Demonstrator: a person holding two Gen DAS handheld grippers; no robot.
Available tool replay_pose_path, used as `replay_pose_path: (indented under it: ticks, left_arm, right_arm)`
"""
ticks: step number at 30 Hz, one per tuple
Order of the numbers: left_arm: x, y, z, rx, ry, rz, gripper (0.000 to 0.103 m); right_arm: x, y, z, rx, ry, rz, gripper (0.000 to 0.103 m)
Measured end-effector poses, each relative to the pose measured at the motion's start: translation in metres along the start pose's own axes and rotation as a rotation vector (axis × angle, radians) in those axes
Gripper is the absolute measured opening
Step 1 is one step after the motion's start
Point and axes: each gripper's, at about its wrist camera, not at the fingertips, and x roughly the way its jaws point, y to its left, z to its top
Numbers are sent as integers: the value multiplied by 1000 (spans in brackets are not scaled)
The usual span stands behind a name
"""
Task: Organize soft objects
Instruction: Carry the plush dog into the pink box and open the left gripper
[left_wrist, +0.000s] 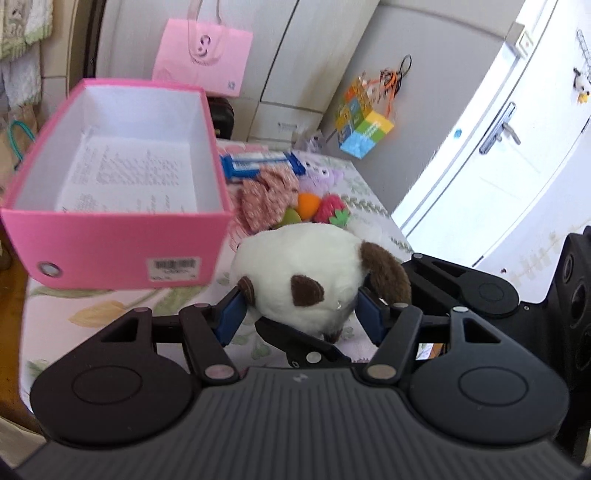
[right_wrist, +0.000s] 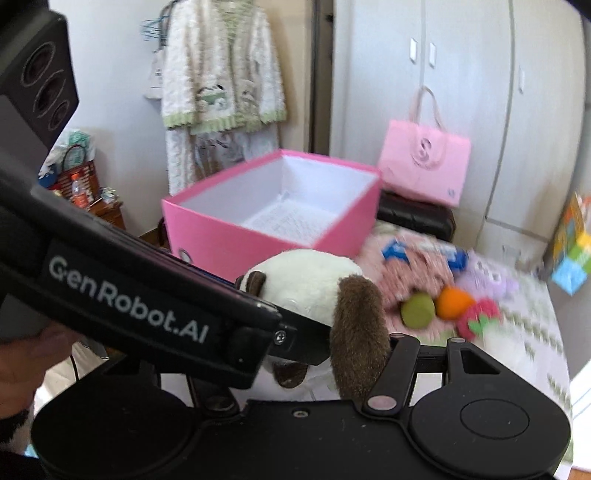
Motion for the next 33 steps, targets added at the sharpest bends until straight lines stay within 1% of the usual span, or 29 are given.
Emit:
replay_pose_path:
  ticks: [4, 8, 12, 15, 18, 24, 30, 33]
  left_arm:
    - [-18, 11, 13, -9, -15, 14, 63]
    - [-31, 23, 29, -17, -31, 22, 63]
    - [-36, 37, 49, -33, -51, 21, 63]
    - [-36, 45, 62, -35, -67, 37, 63]
    - [-31, 53, 79, -41, -86, 55, 63]
    - [-12, 76, 109, -91, -102, 62, 63]
    - [23, 100, 135, -114, -72, 81, 63]
    - [45, 114, 145, -139, -56, 93, 63]
  right_arm:
    - [-1, 13, 20, -40, -14, 15, 67]
    - [5, 18, 42, -50, -21, 45, 67]
    - [15, 18, 65, -52, -33, 68, 67]
    - [27, 13, 80, -35, -37, 85, 68]
    - [40, 7, 93, -19, -43, 95, 68]
    - [72, -5, 118, -4, -56, 104, 71]
    - [114, -25, 137, 20, -52, 111, 73]
    - [136, -37, 140, 40, -25, 127, 73]
